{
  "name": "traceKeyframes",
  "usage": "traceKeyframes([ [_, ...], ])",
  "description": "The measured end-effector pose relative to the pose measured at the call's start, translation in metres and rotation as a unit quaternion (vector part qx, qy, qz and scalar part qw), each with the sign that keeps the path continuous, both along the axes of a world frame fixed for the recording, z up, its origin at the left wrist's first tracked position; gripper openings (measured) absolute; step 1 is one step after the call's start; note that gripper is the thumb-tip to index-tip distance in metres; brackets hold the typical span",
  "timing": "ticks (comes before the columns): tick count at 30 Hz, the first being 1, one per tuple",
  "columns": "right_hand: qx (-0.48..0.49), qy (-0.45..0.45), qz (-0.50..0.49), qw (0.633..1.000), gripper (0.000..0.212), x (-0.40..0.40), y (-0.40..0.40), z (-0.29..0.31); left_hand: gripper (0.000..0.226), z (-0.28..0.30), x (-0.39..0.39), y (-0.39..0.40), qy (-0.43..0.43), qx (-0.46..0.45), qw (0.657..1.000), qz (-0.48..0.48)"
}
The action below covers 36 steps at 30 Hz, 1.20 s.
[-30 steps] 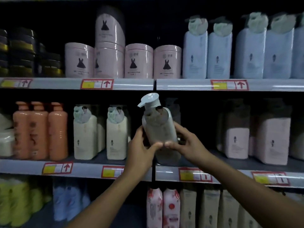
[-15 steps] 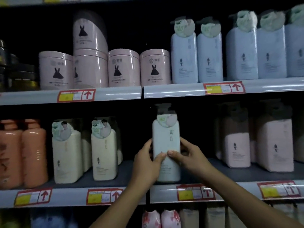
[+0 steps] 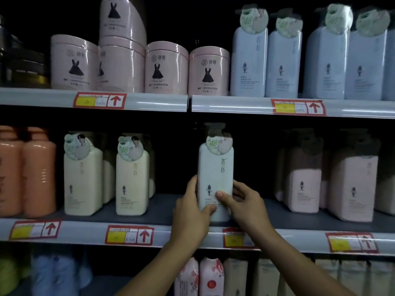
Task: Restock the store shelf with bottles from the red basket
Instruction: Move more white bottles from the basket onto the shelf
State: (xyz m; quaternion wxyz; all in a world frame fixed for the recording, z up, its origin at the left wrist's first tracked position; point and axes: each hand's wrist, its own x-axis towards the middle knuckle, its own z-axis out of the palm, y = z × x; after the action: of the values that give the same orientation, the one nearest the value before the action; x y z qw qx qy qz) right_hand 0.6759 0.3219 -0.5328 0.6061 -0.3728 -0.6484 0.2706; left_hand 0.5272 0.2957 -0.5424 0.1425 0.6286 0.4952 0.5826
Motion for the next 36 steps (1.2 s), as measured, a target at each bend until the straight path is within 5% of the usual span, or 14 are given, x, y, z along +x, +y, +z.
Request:
traceKeyframes([
  [3,-0.012,-0.033,-0.015,0.999,0.044,0.001,-0.010,0.001,0.088,0.002,0.004,-0.008,-0.008,0.004,1.000,-0.008],
  [5,0.015,-0.024,-0.109,0.994,0.040,0.013,-0.030,0.002,0.095,0.001,0.006,-0.021,-0.029,0.031,0.999,0.001],
  [8,0.061,0.078,-0.104,0.990,0.021,0.039,-0.079,-0.018,0.066,-0.014,0.006,-0.048,-0.108,0.104,0.988,0.016],
  [13,-0.212,0.193,0.157,0.945,0.029,0.043,-0.160,-0.107,0.018,-0.086,0.024,-0.103,-0.138,0.051,0.987,-0.071],
  [17,-0.332,0.217,0.219,0.892,0.021,0.040,-0.194,-0.167,0.010,-0.164,0.040,-0.141,-0.086,-0.075,0.987,-0.117],
  [19,-0.342,0.143,0.217,0.903,0.026,0.048,-0.201,-0.192,0.009,-0.203,0.040,-0.156,-0.079,-0.135,0.980,-0.126],
  [22,-0.262,-0.158,0.131,0.943,0.040,0.075,-0.203,-0.235,0.009,-0.263,0.034,-0.175,-0.028,-0.222,0.965,-0.139],
  [23,-0.218,-0.276,0.095,0.931,0.041,0.085,-0.202,-0.252,0.014,-0.283,0.033,-0.182,-0.011,-0.266,0.952,-0.150],
  [26,-0.134,-0.560,0.065,0.815,0.024,0.096,-0.200,-0.296,0.042,-0.338,0.037,-0.193,0.054,-0.393,0.903,-0.162],
  [30,-0.183,-0.581,0.109,0.785,0.022,0.089,-0.203,-0.346,0.067,-0.386,0.048,-0.200,0.193,-0.473,0.832,-0.216],
  [36,-0.337,-0.703,0.110,0.617,0.042,0.112,-0.214,-0.391,0.068,-0.410,0.044,-0.202,0.355,-0.449,0.775,-0.267],
])
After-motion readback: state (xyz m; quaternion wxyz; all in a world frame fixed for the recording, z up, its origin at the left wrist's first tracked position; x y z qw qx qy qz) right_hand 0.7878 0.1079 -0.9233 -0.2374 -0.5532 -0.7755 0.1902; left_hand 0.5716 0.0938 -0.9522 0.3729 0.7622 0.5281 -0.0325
